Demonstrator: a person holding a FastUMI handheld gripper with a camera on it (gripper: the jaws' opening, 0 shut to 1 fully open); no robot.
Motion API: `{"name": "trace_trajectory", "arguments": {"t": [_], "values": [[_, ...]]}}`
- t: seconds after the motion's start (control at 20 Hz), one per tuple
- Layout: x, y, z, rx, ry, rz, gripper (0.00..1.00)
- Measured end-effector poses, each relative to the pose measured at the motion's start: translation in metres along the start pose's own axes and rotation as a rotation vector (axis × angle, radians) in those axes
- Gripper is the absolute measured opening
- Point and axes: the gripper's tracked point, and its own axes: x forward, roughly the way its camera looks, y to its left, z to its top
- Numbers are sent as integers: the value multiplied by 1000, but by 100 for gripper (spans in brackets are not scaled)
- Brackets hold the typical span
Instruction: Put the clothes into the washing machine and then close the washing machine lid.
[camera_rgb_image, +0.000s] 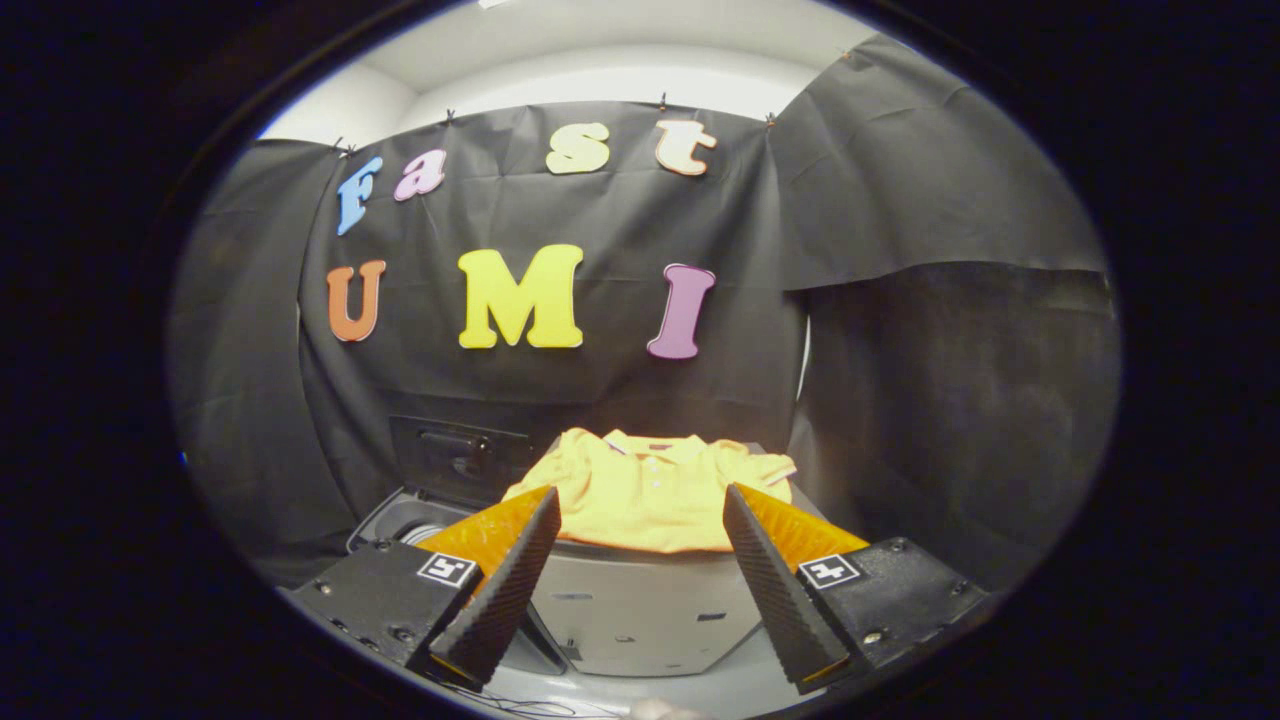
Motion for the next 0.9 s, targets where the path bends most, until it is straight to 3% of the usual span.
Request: {"name": "trace_trajectory", "arguments": {"t": [0.4,0.9], "values": [[90,8,34,-30,33,58,100],[200,3,9,2,217,43,100]]}}
